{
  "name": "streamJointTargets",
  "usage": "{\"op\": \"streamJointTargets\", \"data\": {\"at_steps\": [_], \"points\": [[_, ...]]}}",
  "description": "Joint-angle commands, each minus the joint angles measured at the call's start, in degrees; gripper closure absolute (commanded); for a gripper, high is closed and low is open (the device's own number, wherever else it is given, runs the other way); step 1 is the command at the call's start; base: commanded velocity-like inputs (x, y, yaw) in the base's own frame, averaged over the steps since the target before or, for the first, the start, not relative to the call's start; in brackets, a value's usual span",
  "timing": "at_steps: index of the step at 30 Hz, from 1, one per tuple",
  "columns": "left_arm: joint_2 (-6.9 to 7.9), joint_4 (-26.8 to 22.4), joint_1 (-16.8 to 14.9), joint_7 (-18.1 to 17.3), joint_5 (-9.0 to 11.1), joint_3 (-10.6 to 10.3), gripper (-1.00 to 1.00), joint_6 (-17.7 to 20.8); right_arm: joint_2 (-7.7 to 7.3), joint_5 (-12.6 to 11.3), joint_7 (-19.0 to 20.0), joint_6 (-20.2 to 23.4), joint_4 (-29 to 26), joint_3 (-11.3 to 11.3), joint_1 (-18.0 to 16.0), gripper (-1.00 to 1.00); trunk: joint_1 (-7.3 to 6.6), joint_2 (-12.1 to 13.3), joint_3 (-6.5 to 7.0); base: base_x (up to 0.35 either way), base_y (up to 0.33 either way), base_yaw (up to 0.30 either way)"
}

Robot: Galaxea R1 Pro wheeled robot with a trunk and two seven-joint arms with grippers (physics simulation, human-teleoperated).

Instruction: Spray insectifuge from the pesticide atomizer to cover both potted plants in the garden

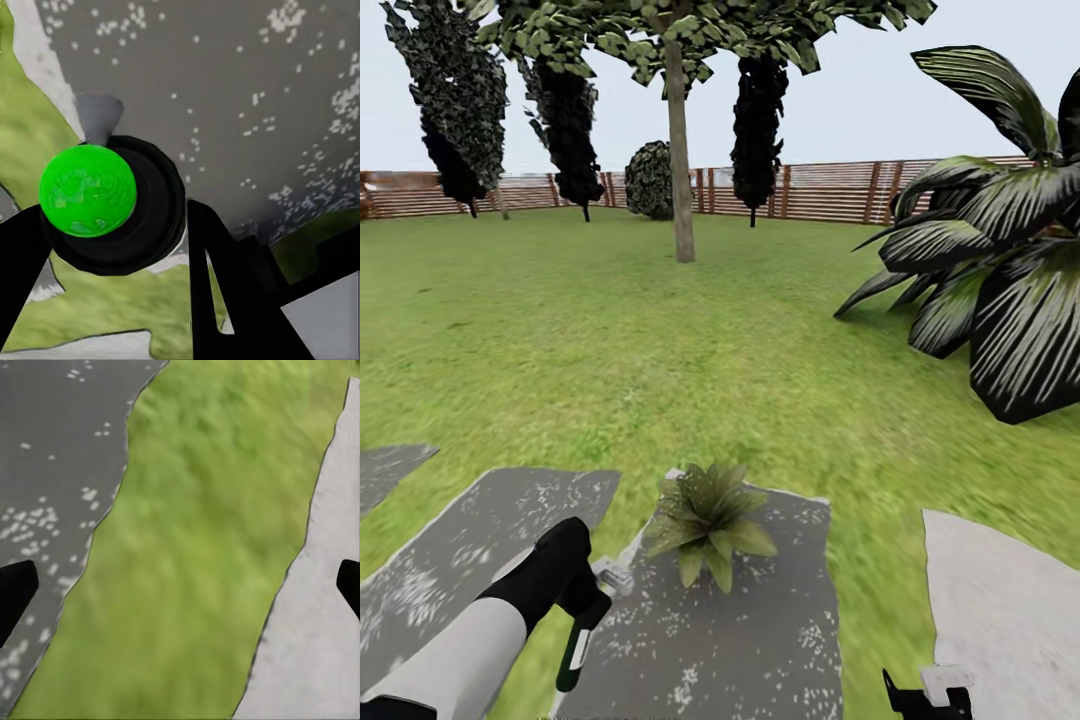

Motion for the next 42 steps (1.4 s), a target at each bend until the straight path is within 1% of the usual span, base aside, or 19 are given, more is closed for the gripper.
{"op": "streamJointTargets", "data": {"at_steps": [1,5,18,22,26,29,33,42], "points": [[-0.01,-0.1,-0.03,-0.6,-0.6,-0.22,1.0,0.11,-0.02,-0.53,-0.03,-0.17,0.02,0.52,-0.02,-1.0,-0.01,-0.02,-0.05,0.032,-0.047,0.277],[-0.16,-0.2,-0.03,-0.61,-0.6,-0.16,1.0,0.11,-0.02,-0.57,-0.03,-0.17,0.02,0.48,-0.02,-1.0,-0.01,-0.02,-0.05,0.1,-0.187,0.122],[-0.22,-0.21,-0.04,-0.65,-0.6,-0.09,1.0,0.11,-0.11,-0.6,-0.02,-0.17,0.02,0.43,-0.02,-1.0,-0.01,-0.02,-0.05,0.117,-0.249,0.008],[-0.27,-0.23,-0.04,-0.65,-0.58,-0.06,1.0,0.11,-0.05,-0.6,-0.04,-0.17,0.02,0.48,-0.02,-1.0,-0.01,-0.02,-0.05,0.035,-0.265,0.212],[-0.3,-0.21,-0.03,-0.65,-0.52,-0.06,1.0,0.11,-0.1,-0.6,-0.05,-0.17,0.02,0.44,-0.02,-1.0,-0.01,-0.02,-0.05,0.002,-0.27,0.073],[0.34,0.24,-0.03,-0.65,-0.51,-0.18,1.0,0.11,-0.04,-0.6,-0.1,-0.19,-0.01,0.5,-0.02,-1.0,-0.01,-0.02,-0.05,-0.005,-0.271,0.002],[0.11,-0.2,-0.03,-0.65,-0.51,-0.13,1.0,0.11,-0.02,-0.47,-0.1,-0.19,0.02,0.53,-0.02,-1.0,-0.01,-0.02,-0.05,-0.03,-0.271,0.247],[0.22,-0.21,-0.03,-0.65,-0.5,-0.12,1.0,0.11,-0.02,-0.43,-0.1,-0.19,0.02,0.53,-0.02,-1.0,-0.01,-0.02,-0.05,-0.001,-0.271,0.255]]}}
